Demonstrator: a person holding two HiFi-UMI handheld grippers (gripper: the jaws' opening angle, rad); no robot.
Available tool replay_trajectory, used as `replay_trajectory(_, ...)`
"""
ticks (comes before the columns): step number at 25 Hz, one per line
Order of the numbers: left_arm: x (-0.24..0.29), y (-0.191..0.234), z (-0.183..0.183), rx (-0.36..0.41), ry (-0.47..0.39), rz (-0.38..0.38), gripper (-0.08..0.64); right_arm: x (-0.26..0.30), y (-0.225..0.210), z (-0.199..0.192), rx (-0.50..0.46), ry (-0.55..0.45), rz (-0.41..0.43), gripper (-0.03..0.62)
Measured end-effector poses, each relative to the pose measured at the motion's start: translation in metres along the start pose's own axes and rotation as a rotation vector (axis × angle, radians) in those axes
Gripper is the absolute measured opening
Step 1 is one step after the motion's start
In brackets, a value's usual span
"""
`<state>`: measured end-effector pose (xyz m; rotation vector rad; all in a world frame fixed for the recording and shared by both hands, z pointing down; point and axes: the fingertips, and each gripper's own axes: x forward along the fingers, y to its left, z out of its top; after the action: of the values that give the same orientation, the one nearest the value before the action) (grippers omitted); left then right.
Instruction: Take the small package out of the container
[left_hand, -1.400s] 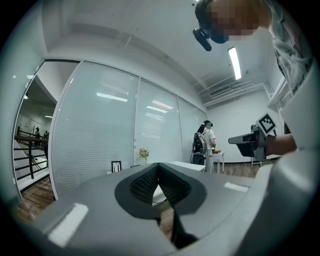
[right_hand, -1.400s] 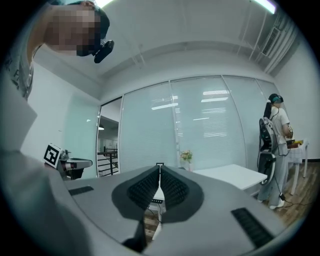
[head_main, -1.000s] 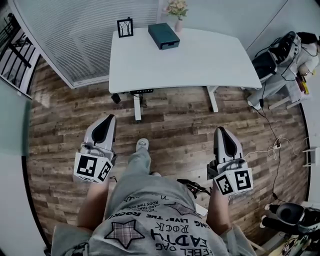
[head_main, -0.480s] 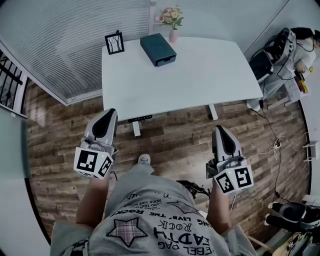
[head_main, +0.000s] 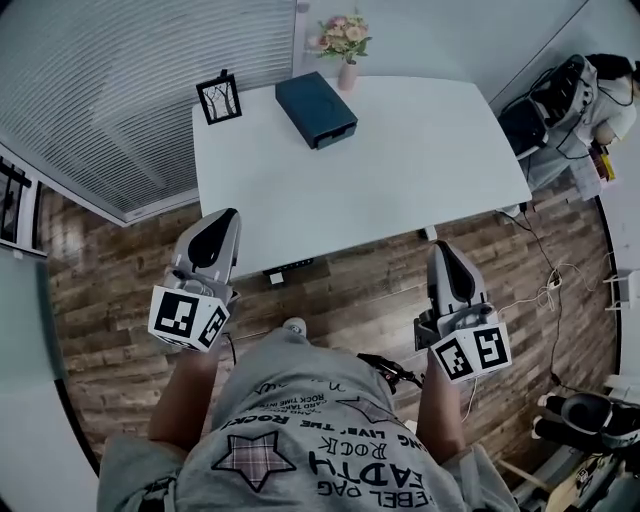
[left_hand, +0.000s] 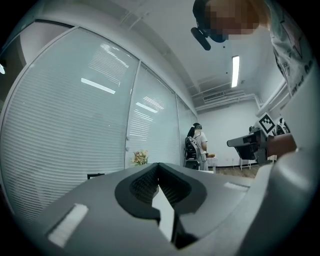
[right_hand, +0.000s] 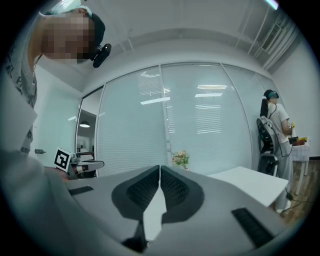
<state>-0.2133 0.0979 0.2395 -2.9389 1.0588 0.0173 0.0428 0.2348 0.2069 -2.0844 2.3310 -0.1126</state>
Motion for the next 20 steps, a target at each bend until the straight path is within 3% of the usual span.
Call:
replay_trajectory(11,0.007,0.014,-0.021,-0.026,0.040,-0.009,0.011,0.023,-0.005,-0.012,0.028,0.026,-0.009,0.017)
replay_trajectory(20,0.041,0.056,-0.034,-0.057,0.062,0.109,0.011,0.117,-0.025,-0.012,0.030,0.043,0.129,0.017)
